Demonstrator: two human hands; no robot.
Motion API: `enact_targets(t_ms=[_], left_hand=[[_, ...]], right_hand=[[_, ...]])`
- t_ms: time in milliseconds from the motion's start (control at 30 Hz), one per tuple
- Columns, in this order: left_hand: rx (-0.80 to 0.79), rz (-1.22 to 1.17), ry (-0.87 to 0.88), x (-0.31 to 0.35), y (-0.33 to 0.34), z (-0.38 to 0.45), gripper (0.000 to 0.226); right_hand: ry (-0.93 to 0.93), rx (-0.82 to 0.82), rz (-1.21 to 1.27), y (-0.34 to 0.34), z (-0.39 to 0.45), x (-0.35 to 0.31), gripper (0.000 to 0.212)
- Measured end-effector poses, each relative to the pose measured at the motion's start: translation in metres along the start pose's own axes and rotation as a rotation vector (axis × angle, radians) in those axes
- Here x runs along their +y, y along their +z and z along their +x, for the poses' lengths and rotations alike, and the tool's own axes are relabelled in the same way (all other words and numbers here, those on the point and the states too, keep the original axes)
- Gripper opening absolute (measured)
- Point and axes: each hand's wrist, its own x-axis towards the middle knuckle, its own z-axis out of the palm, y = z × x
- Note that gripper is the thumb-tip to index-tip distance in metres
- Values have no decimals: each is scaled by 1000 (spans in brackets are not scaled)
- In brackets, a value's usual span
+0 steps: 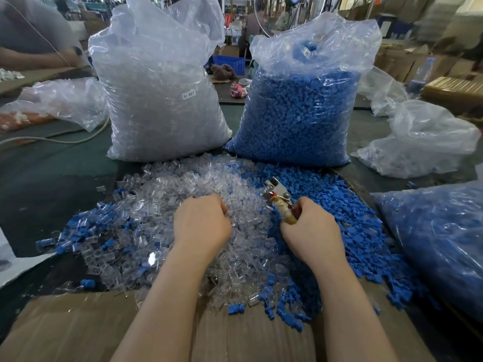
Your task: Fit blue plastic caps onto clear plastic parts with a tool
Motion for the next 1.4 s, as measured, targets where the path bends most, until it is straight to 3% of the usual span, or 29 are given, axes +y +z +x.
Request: enact_targets(t_ms=[167, 300, 433, 533, 733, 1267, 1400], left_hand=[[47, -65, 21, 2, 2, 0, 17], [84, -386, 1, 6, 2, 1, 11], [65, -769, -35, 12, 0, 1, 11], [7, -1001, -95, 17, 0, 0, 12], [-144, -1291, -161, 23, 2, -1, 15], [-247, -1539, -266, 27, 2, 0, 20], [-209, -1524, -245, 29, 4, 0, 20]], right_hand=[[-20, -7, 25, 1, 0, -4, 19], [-48, 9, 70, 1, -1, -4, 13], [-67, 3, 291, 2, -2, -4, 9], [-67, -17, 484, 2, -2, -7, 7], [-101, -19, 638, 2, -6, -11, 15], [-207, 80, 698, 4, -4, -12, 13], [-216, 92, 694, 5, -3, -14, 13]])
